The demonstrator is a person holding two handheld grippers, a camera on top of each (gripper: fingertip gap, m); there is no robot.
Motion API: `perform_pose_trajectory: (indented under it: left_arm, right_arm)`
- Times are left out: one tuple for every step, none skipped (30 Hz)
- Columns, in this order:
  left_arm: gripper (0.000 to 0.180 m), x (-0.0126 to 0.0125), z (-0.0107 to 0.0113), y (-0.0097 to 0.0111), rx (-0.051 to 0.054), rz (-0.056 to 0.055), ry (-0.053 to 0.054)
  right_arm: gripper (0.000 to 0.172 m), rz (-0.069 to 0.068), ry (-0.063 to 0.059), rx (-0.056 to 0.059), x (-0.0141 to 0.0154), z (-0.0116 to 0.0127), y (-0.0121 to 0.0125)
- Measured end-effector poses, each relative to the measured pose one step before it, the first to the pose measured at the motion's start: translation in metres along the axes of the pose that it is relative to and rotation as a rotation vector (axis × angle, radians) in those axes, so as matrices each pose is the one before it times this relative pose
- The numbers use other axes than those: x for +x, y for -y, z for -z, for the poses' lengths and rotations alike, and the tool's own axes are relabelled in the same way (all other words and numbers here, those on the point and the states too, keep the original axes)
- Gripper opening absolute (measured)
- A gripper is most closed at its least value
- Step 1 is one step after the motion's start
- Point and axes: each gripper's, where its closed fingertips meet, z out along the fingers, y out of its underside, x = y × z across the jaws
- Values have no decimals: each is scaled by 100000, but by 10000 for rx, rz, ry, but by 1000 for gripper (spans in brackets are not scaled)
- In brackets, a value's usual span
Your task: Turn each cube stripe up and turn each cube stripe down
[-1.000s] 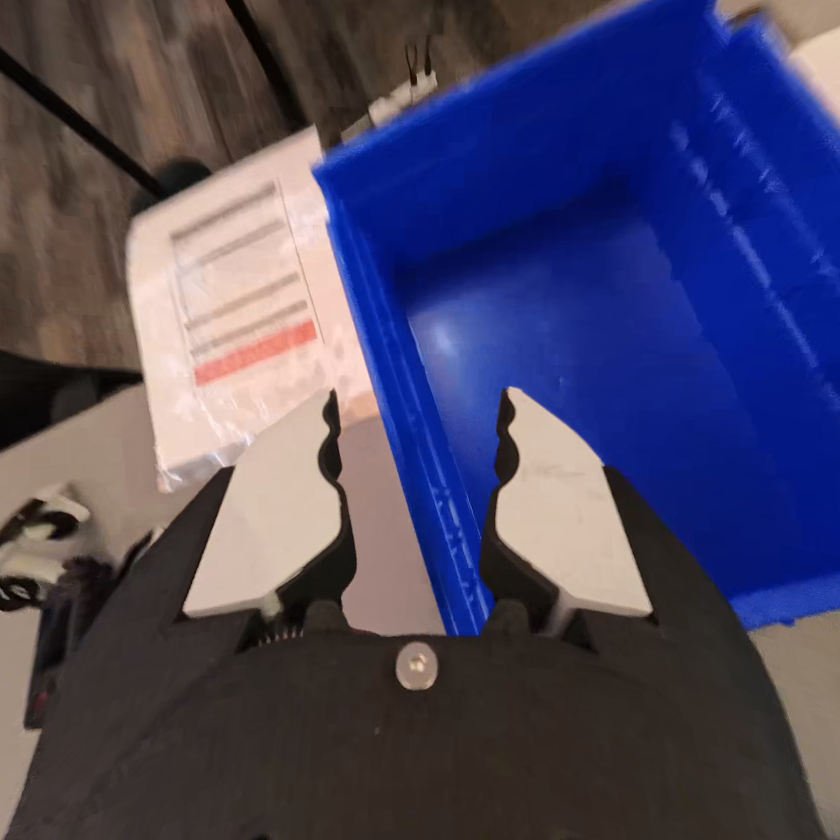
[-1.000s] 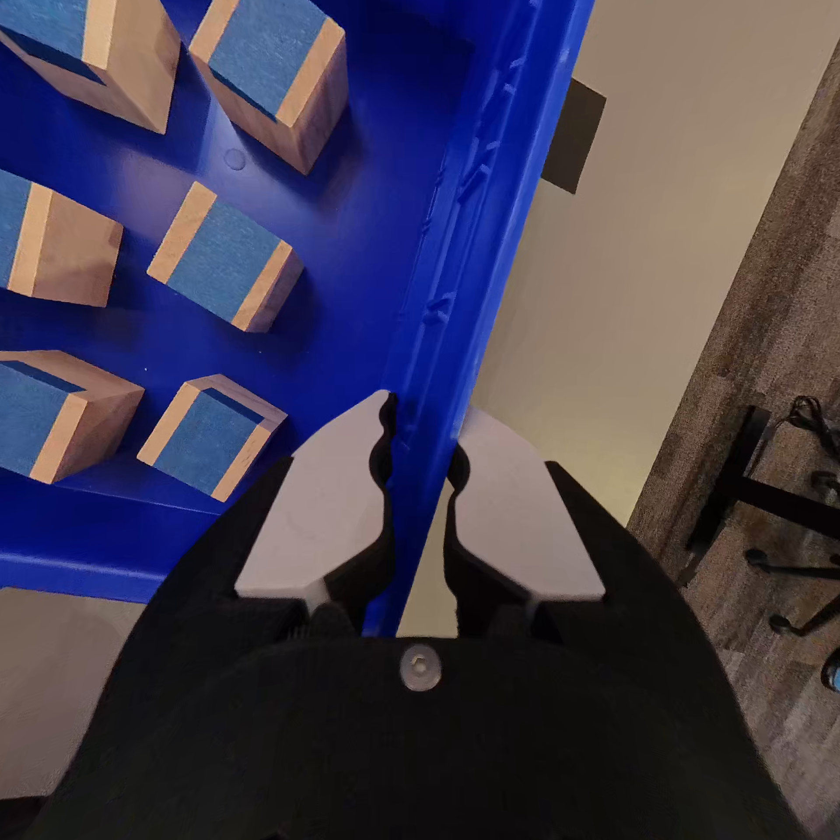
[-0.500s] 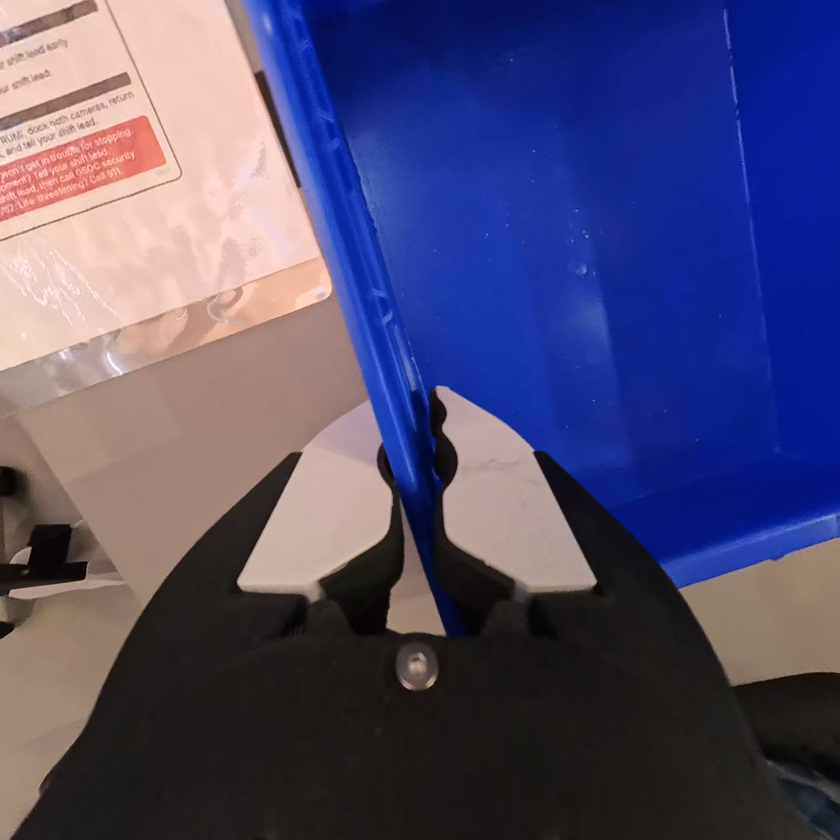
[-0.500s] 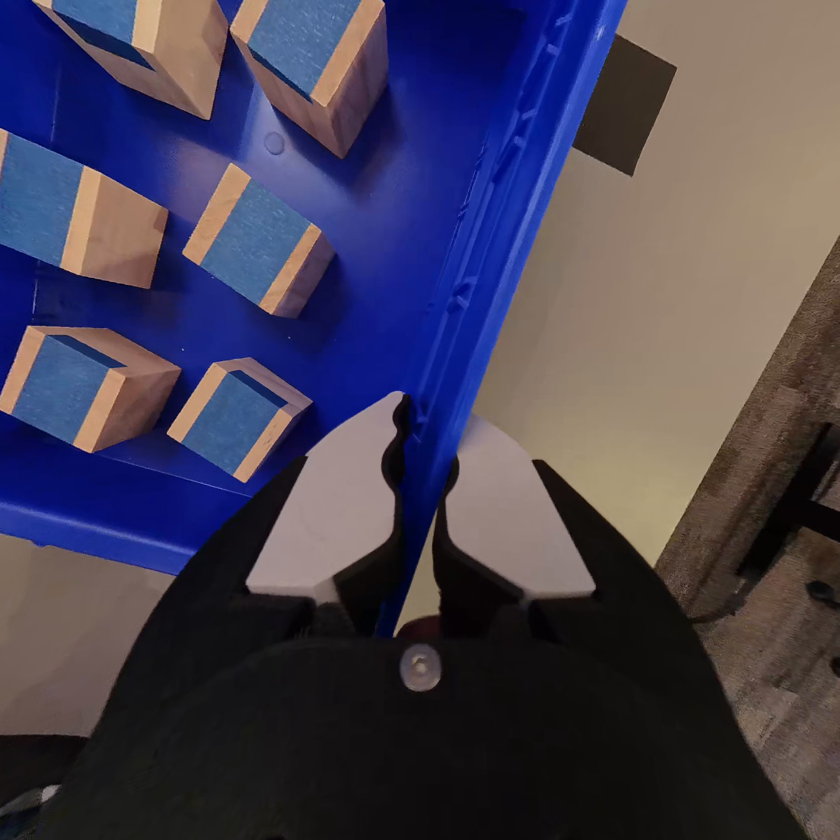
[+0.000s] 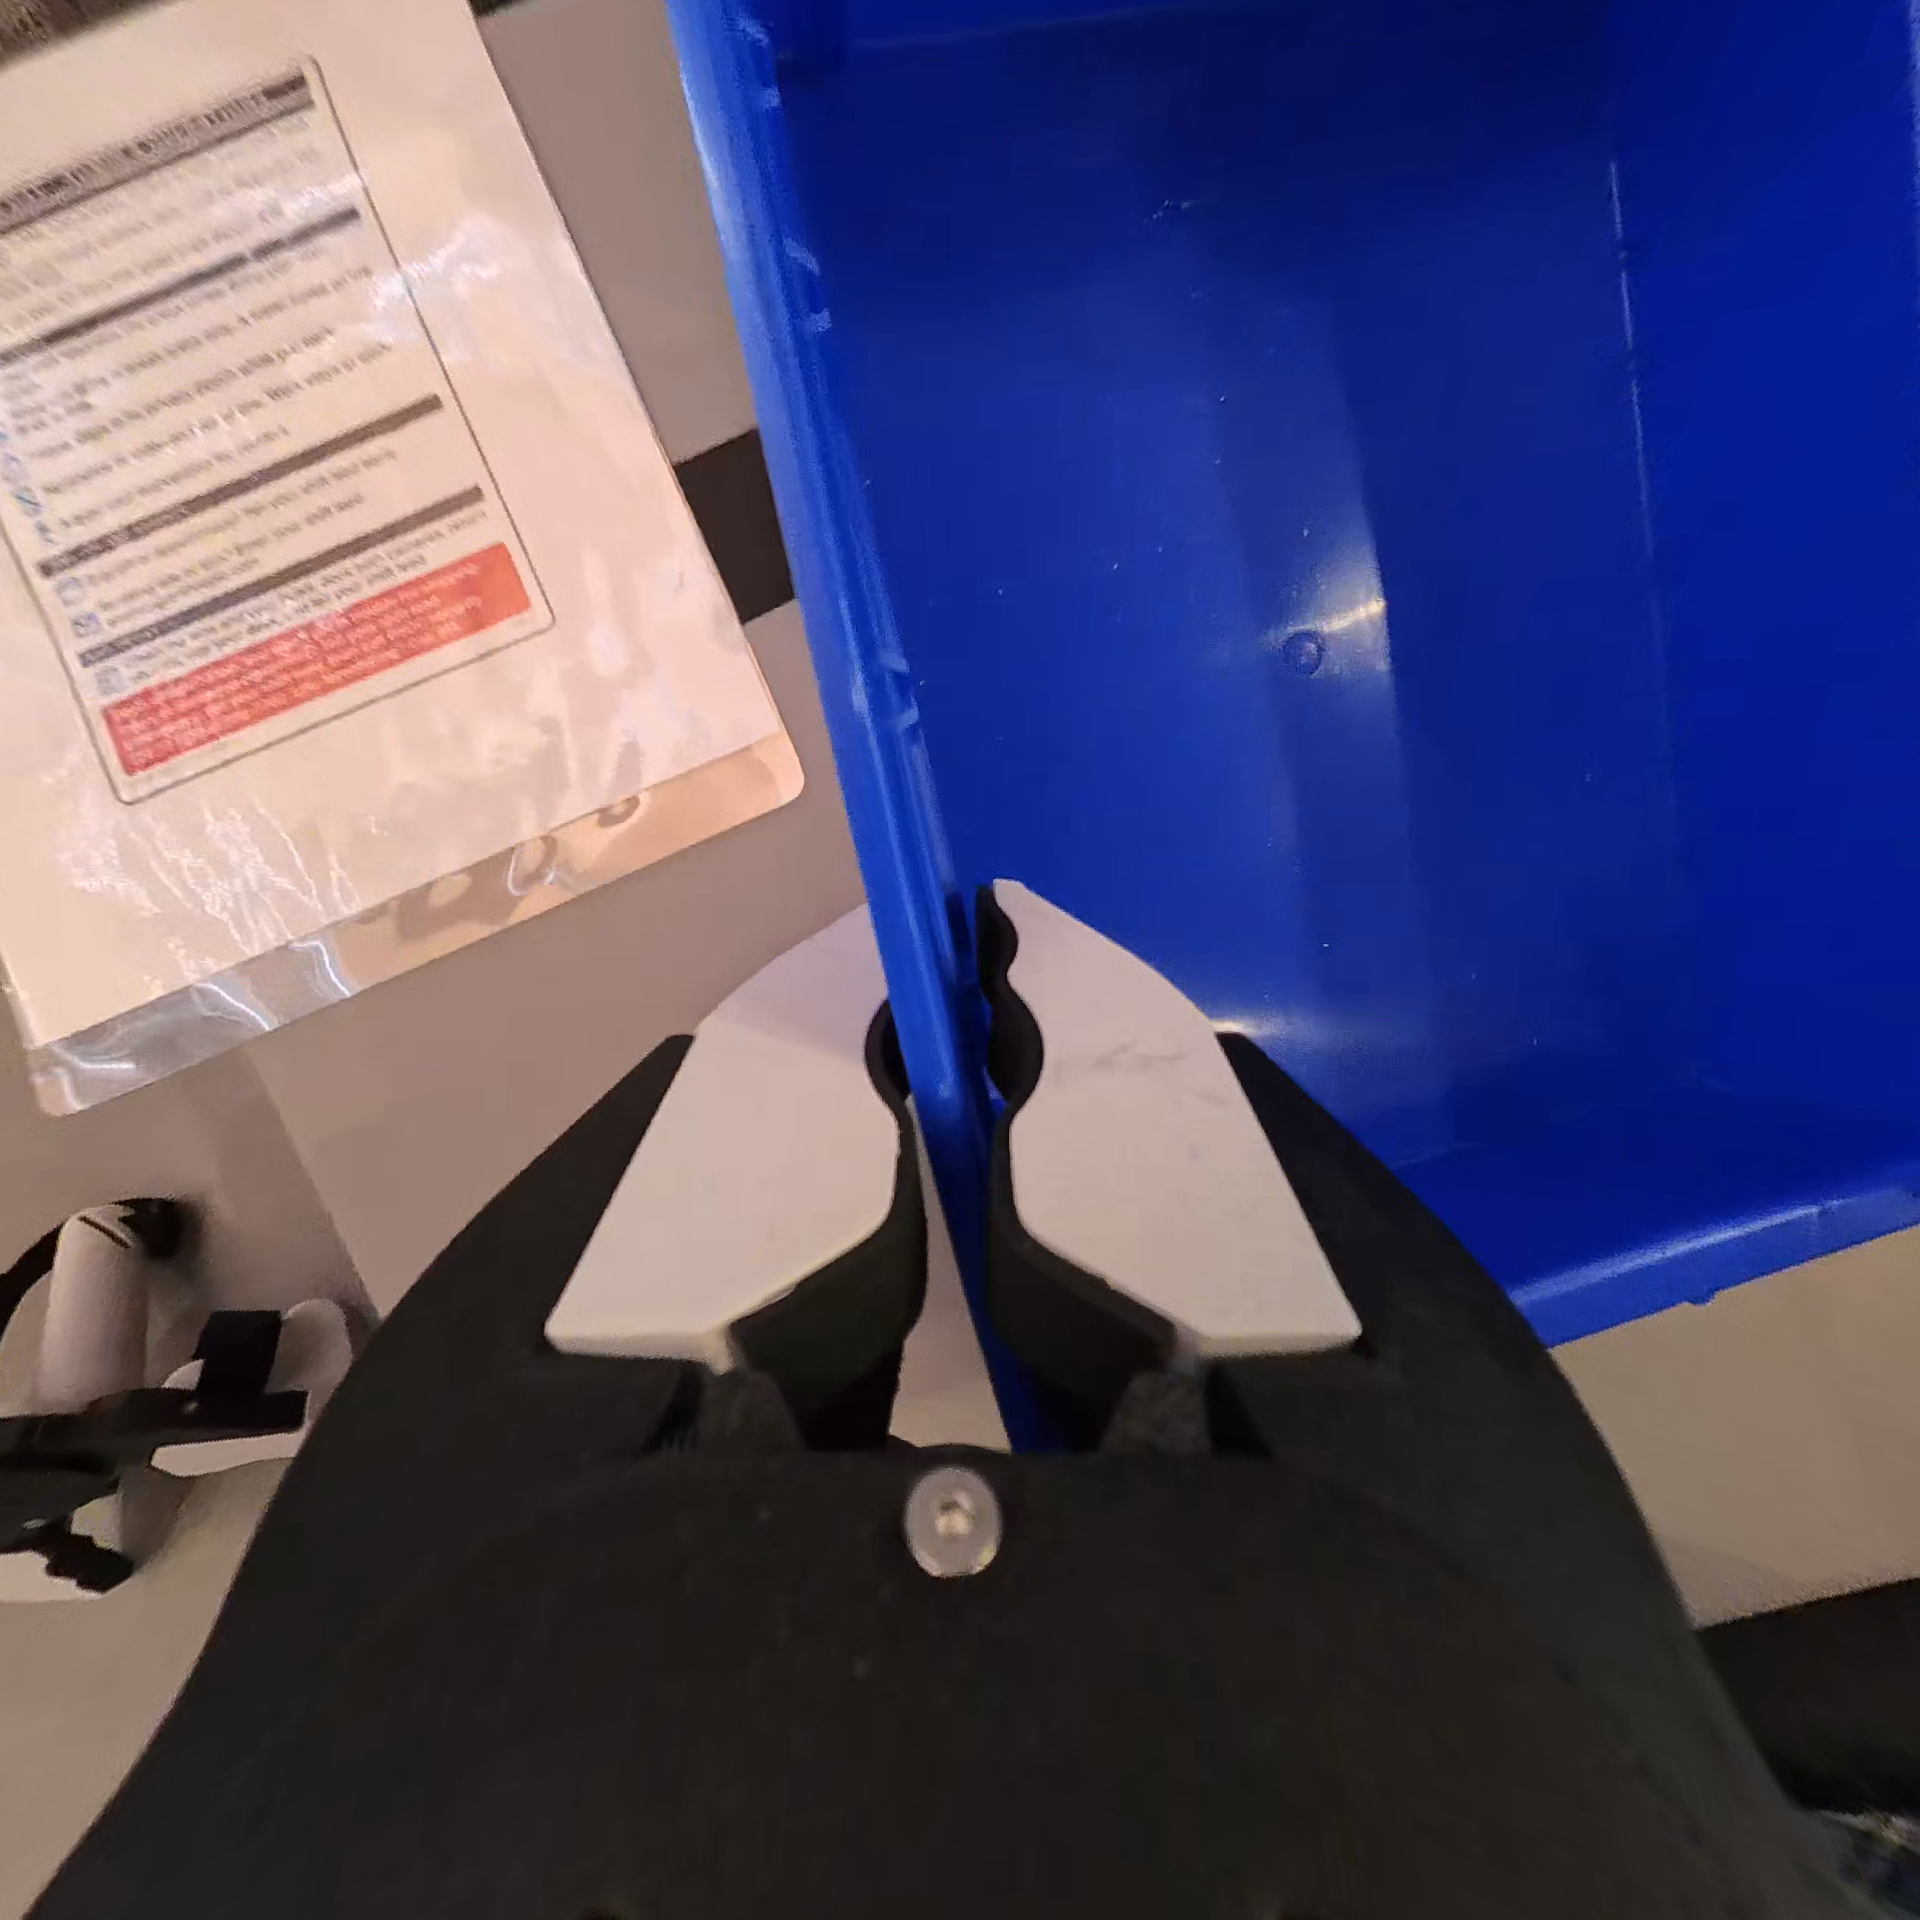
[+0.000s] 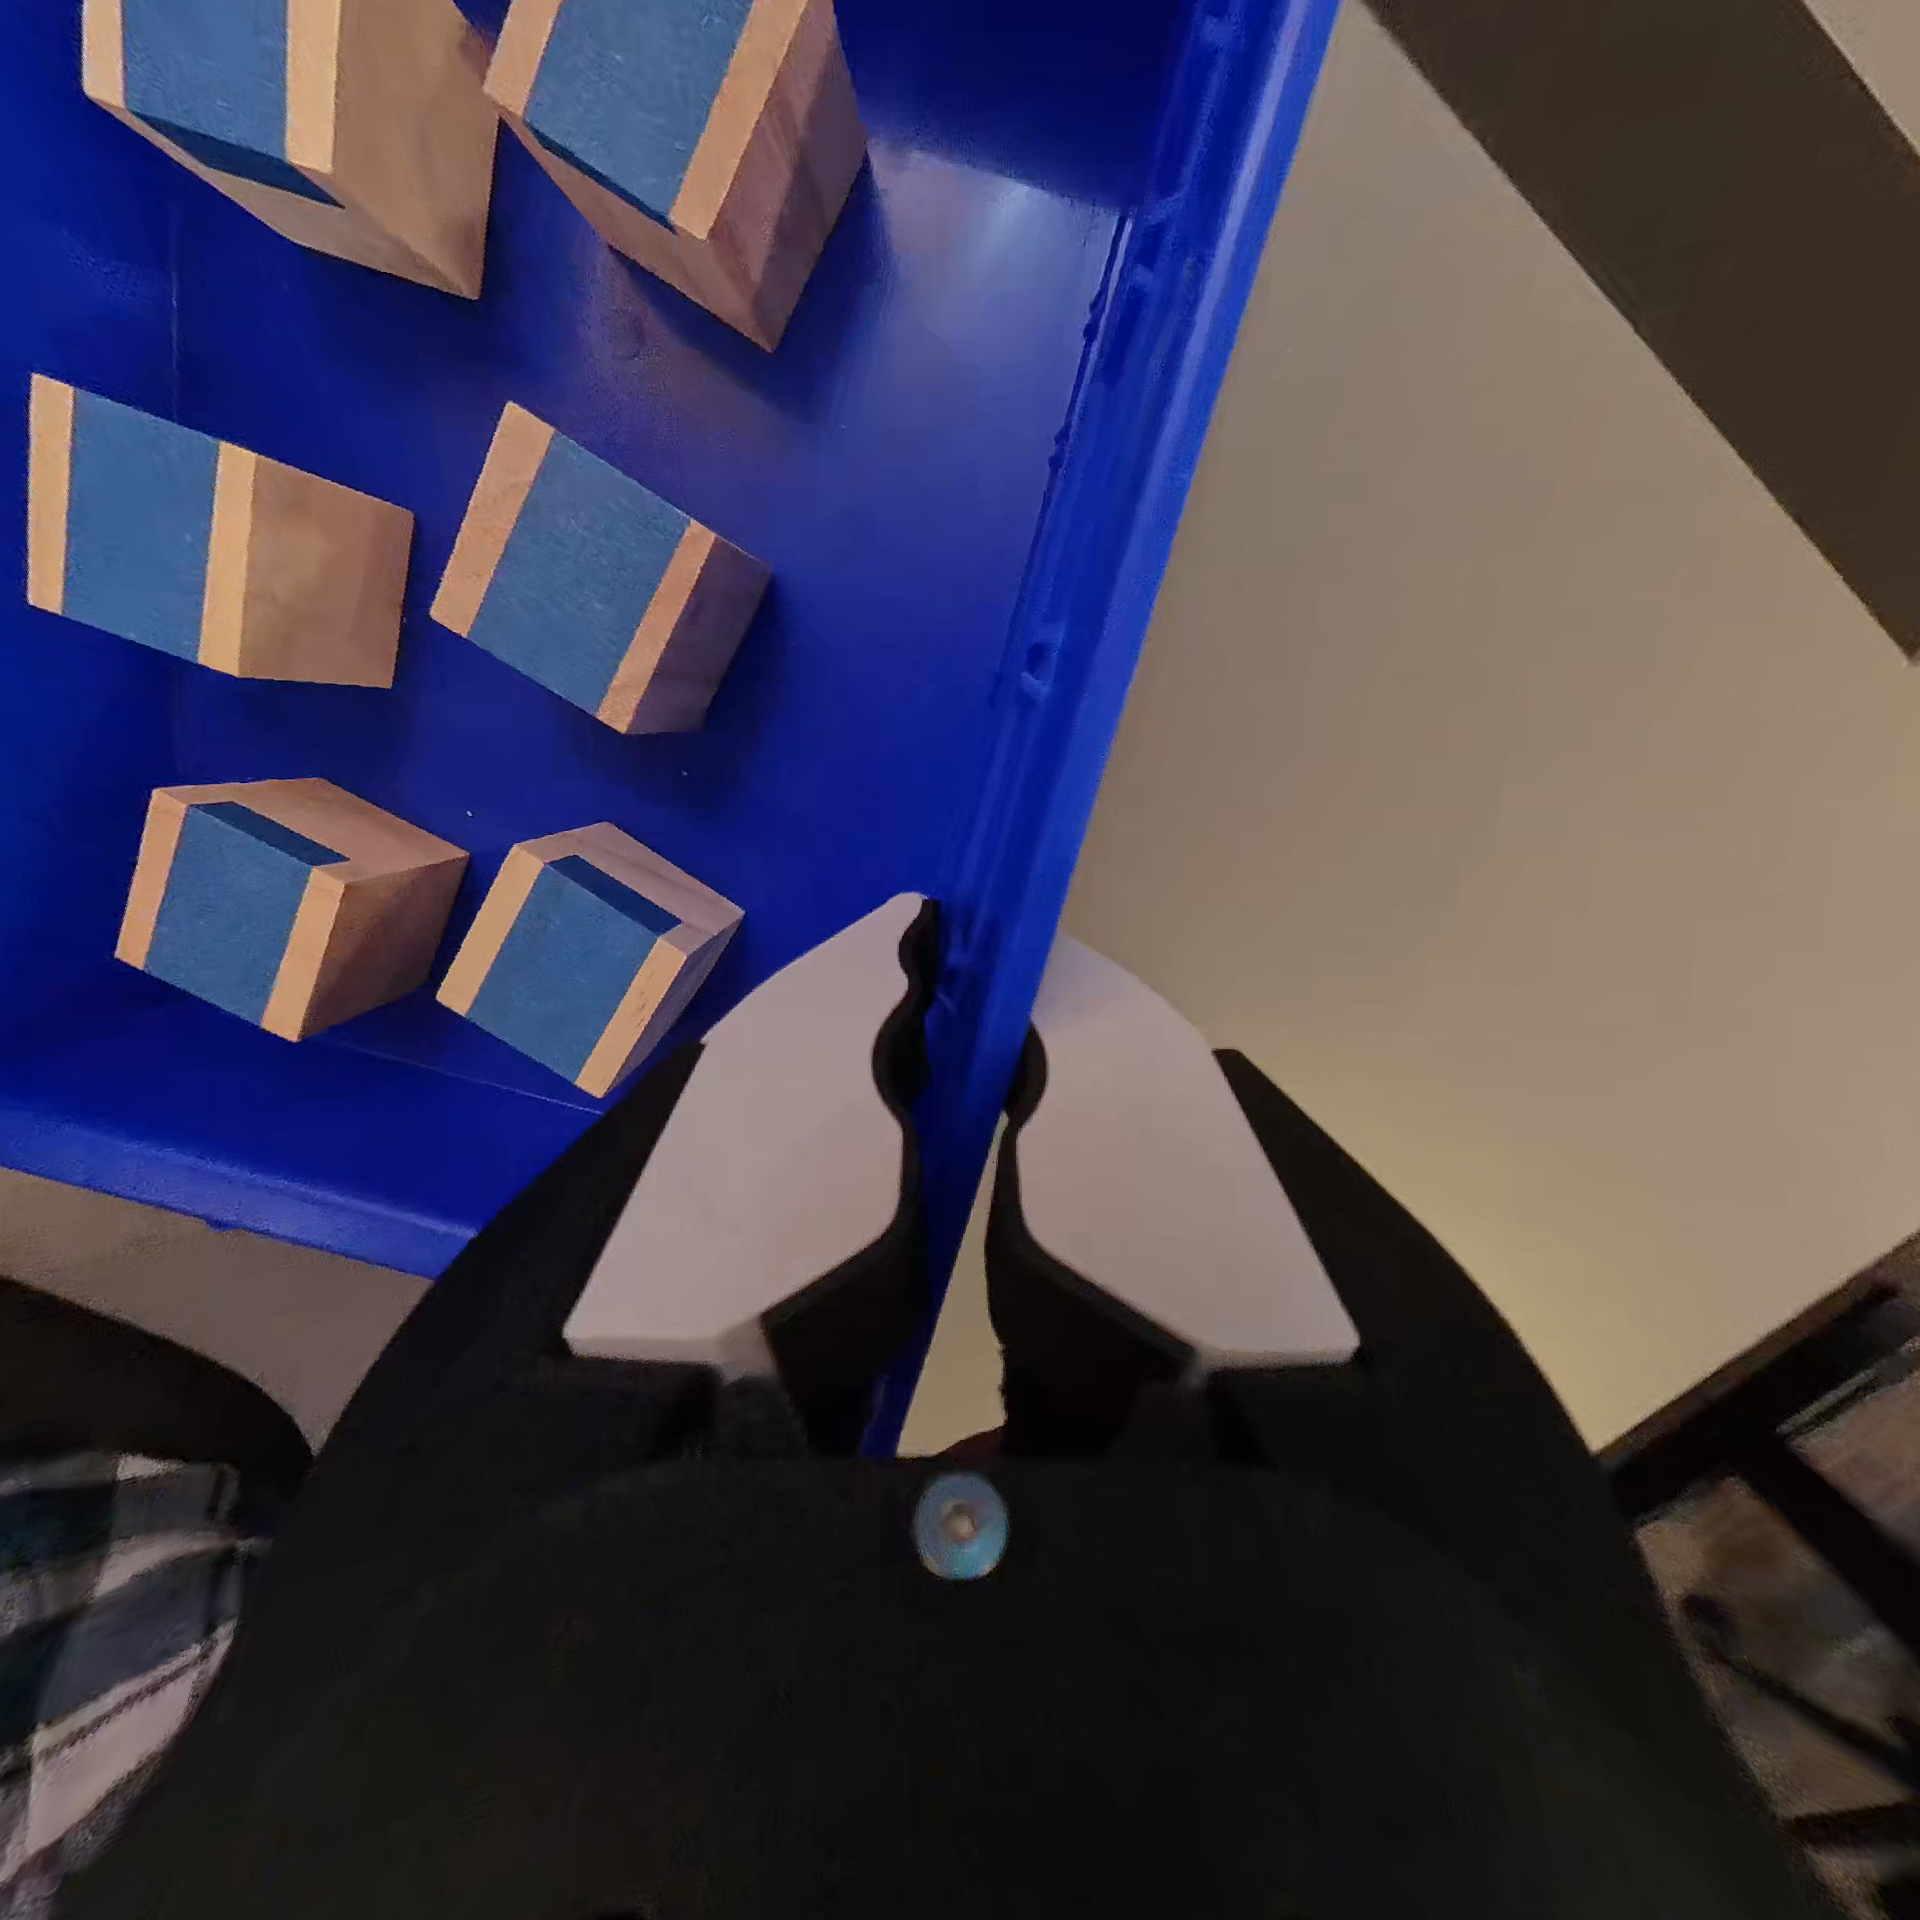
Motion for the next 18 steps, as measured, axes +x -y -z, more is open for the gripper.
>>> perform_pose_trajectory:
  left_arm:
    - [7, -29, 384, 253, 174, 10, 25]
    - [8, -31, 404, 278, 202, 2, 27]
    - [7, -44, 419, 285, 204, -16, 39]
    - [7, -47, 437, 292, 208, 18, 23]
    - [7, -98, 435, 315, 226, 11, 46]
    - [7, -131, 458, 325, 244, 16, 71]
    - [7, -155, 483, 312, 244, 38, 68]
    - [7, -205, 496, 307, 232, 33, 86]
    - [7, -243, 506, 329, 260, 53, 102]
    - [7, -271, 508, 368, 275, 52, 120]
    - [7, -276, 490, 359, 273, 88, 106]
    - [7, -231, 464, 357, 268, 103, 71]
    - [7, -178, 442, 347, 258, 71, 57]
    - [7, -160, 426, 357, 266, 48, 45]
    - [7, -94, 386, 362, 262, 45, 8]
    - [7, -80, 340, 314, 208, 13, 26]
    - [7, -75, 263, 231, 152, 11, 47]
    - [7, -48, 205, 179, 85, -6, 39]
  right_arm:
    - [8, 425, 130, -2, -617, -110, 211]
    - [7, 330, 173, -7, -635, -121, 269]
    - [7, 239, 170, -40, -624, -149, 289]
    - [7, 336, 96, -65, -564, -156, 330]
    - [7, 376, 111, -32, -606, -164, 387]
    - [7, 283, 167, -27, -668, -181, 423]
    - [7, 275, 132, -40, -616, -195, 431]
    - [7, 298, 69, -64, -558, -200, 488]
    - [7, 290, 67, -68, -543, -215, 560]
    - [7, 288, 102, -52, -593, -250, 638]
    - [7, 266, 120, -40, -611, -274, 717]
    - [7, 266, 100, -23, -564, -297, 811]
    - [7, 273, 84, -33, -561, -307, 847]
    - [7, 278, 80, -25, -560, -320, 881]
    - [7, 253, 79, 1, -538, -320, 934]
    - [7, 195, 89, 8, -520, -343, 947]
    - [7, 186, 80, -7, -557, -334, 940]
    - [7, 236, 7, -33, -494, -340, 926]
